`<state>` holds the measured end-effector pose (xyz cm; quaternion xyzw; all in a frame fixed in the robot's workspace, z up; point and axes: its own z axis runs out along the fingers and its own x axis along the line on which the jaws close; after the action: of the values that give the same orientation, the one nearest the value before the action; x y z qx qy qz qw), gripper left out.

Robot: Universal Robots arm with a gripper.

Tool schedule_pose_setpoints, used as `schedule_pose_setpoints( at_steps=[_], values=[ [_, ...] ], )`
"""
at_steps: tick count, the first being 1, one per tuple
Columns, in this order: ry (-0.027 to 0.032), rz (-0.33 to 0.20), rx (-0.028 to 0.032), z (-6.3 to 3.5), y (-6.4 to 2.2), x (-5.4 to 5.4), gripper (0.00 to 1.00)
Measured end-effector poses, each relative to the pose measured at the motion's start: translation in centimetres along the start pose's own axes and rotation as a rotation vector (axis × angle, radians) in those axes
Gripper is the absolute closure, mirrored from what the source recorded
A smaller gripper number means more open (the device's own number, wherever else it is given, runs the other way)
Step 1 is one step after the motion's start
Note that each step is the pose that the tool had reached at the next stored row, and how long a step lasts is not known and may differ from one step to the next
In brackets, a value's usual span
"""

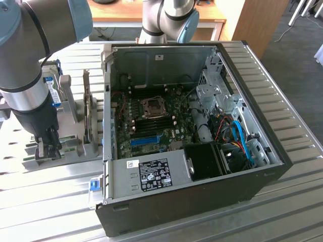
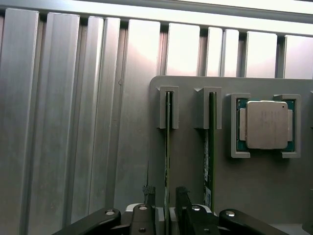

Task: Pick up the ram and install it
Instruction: 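Pick up the ram and move it above insertion slot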

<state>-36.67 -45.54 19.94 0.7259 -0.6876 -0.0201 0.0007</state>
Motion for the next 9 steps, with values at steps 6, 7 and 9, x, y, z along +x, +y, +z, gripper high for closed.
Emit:
schedule_pose_setpoints(
  at_steps=[6, 7, 9],
  values=[
    [0.0, 0.0, 0.0, 0.0, 0.0, 0.0, 0.71],
    [0.0, 0.0, 0.0001, 0.0, 0.0, 0.0, 0.71],
    [0.0001, 0.0, 0.0, 0.0, 0.0, 0.0, 0.78]
  ],
)
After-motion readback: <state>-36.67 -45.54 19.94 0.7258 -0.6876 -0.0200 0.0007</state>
